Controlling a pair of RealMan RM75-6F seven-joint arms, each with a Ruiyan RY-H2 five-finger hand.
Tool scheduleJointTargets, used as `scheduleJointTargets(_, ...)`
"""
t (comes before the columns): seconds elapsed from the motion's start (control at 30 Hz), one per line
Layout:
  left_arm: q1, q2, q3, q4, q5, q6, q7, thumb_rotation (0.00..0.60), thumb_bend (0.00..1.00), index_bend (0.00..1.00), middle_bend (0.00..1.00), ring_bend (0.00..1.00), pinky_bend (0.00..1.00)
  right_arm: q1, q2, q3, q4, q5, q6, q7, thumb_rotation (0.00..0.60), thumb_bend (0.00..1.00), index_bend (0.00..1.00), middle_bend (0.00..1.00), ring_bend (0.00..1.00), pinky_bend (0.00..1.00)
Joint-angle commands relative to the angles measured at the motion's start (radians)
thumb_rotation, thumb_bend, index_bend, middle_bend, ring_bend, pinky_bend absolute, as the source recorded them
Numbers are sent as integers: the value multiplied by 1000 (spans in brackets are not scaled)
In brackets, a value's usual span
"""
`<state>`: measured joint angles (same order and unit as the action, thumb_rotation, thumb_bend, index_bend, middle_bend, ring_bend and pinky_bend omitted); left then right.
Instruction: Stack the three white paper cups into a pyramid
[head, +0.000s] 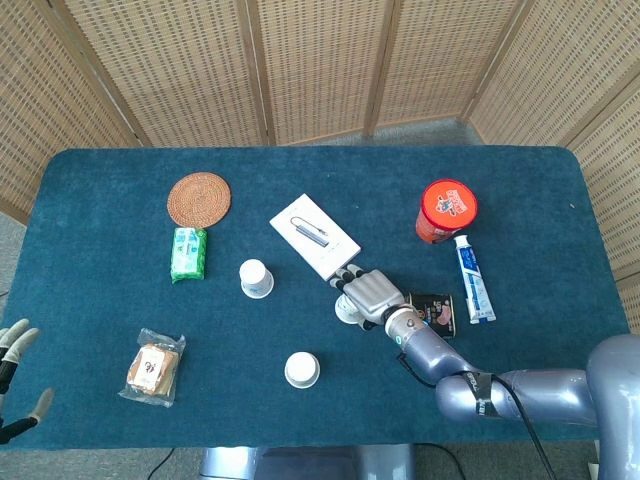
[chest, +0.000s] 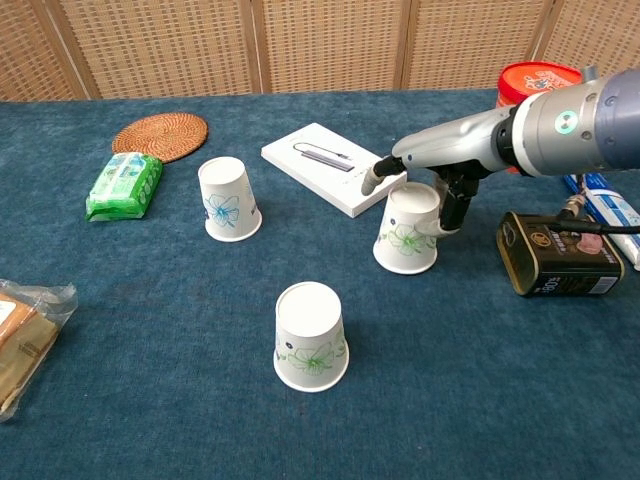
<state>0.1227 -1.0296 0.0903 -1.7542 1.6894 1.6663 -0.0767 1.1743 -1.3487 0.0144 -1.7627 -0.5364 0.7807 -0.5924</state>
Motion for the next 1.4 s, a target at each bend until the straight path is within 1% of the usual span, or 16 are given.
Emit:
scheduleJointTargets(0.03, -5, 6, 1, -6, 4, -7, 3, 600, 410, 91, 66, 0, 0, 0, 17, -6, -26, -2, 17, 1, 600, 510, 69, 36, 0, 371)
scheduleJointTargets(0.27, -23, 27, 0, -26, 26, -22, 26, 600, 411, 84, 57, 0, 0, -30, 87, -15, -132, -37, 70, 23, 600, 509, 24, 4, 0, 357)
scheduleJointTargets(0.33, -26, 36, 4, -32, 33, -28, 38, 600, 411, 83, 55, 0, 0, -49, 114, -13, -170, -60, 88, 45, 600, 510, 19, 4, 0, 357)
scheduleJointTargets(0.57, -44, 38, 3, -42, 33, -57, 55, 600, 411, 79, 51, 0, 0, -114, 190, 0, -253, -173, 168, 92, 600, 505, 18, 4, 0, 357)
scheduleJointTargets(0.67, -60, 37, 5, -47, 43, -86, 90, 600, 411, 69, 50, 0, 0, -164, 220, 8, -282, -231, 255, 108, 600, 500, 19, 4, 0, 357)
scheduleJointTargets(0.8, -81, 36, -4, -64, 47, -116, 168, 600, 411, 17, 20, 0, 0, -259, 221, 5, -303, -324, 438, 101, 600, 501, 18, 4, 0, 324)
scheduleJointTargets(0.87, -96, 33, -12, -75, 52, -132, 204, 600, 411, 12, 10, 0, 0, -296, 231, 3, -313, -358, 480, 116, 600, 501, 18, 4, 0, 309)
scheduleJointTargets(0.97, -131, 35, -16, -100, 65, -185, 255, 600, 412, 4, 0, 0, 0, -346, 258, -3, -324, -409, 526, 131, 600, 499, 18, 3, 0, 294)
scheduleJointTargets(1.07, -175, 56, -10, -145, 66, -276, 326, 600, 411, 0, 0, 0, 0, -393, 286, -10, -343, -457, 569, 135, 600, 498, 18, 3, 0, 282)
scheduleJointTargets(1.17, -225, 63, -10, -192, 65, -367, 386, 600, 411, 0, 0, 0, 0, -440, 312, -30, -372, -519, 608, 118, 600, 497, 19, 2, 0, 263)
scheduleJointTargets(1.27, -271, 43, -18, -216, 57, -442, 420, 600, 411, 0, 0, 0, 0, -484, 331, -50, -399, -575, 629, 118, 600, 495, 19, 1, 0, 248)
scheduleJointTargets(1.4, -324, -16, -37, -226, 38, -516, 462, 600, 411, 0, 0, 0, 0, -541, 358, -72, -428, -649, 655, 116, 600, 494, 20, 1, 0, 243)
